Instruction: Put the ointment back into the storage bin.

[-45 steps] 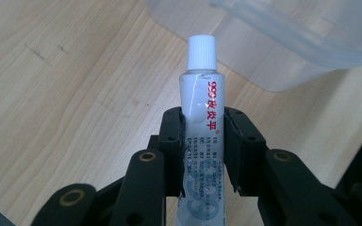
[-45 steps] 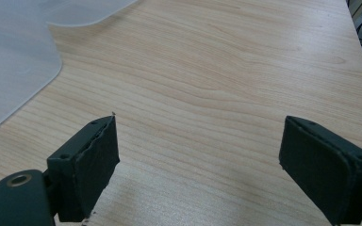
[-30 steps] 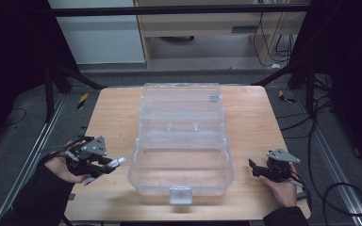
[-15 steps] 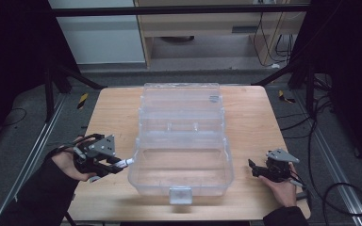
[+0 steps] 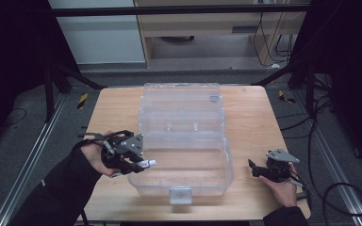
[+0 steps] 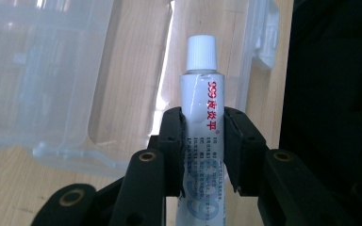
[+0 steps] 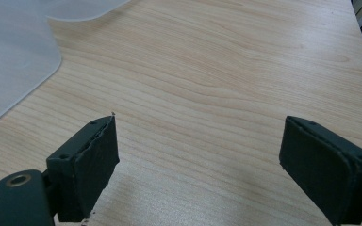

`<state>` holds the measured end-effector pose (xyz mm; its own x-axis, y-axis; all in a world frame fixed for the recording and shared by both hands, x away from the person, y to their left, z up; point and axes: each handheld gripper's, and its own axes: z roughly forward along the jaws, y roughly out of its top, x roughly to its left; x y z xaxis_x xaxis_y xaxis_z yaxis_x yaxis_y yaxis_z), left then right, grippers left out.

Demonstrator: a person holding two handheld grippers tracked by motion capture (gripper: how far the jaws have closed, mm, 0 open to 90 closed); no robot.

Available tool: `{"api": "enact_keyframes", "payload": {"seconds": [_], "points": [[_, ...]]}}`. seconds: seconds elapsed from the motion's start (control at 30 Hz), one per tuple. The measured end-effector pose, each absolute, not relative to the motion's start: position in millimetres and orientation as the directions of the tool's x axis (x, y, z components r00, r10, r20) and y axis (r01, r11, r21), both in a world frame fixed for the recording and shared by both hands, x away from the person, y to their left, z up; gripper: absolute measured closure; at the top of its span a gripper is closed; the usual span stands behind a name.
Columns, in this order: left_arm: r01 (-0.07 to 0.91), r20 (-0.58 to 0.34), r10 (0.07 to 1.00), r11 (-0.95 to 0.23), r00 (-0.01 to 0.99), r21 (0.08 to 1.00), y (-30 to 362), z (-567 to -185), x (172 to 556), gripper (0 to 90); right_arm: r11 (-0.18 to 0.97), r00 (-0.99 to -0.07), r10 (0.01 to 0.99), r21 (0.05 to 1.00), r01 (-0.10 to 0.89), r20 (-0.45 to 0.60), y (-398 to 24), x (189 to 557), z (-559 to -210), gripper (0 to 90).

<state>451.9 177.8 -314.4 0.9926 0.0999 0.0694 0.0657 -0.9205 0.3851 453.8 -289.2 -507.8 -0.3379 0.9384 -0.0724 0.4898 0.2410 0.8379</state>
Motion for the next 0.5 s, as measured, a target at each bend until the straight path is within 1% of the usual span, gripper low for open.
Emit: {"api": "enact_keyframes", "payload": {"seconds": [0.13, 0.27, 0.5], "points": [[0.049, 0.064, 0.077, -0.931, 0.995, 0.362, 165, -316, 456, 69.8, 0.241, -0.338, 0.938, 0.839, 0.488, -0.073, -289, 454, -508, 12.6], [0.046, 0.054, 0.071, -0.928, 0.996, 0.37, 153, -319, 460, 69.8, 0.242, -0.34, 0.938, 0.839, 0.488, -0.073, -289, 454, -508, 12.6], [0.024, 0.038, 0.041, -0.933, 0.998, 0.358, 136, -325, 468, 69.8, 0.242, -0.342, 0.937, 0.838, 0.49, -0.071, -289, 454, -508, 12.7]]}}
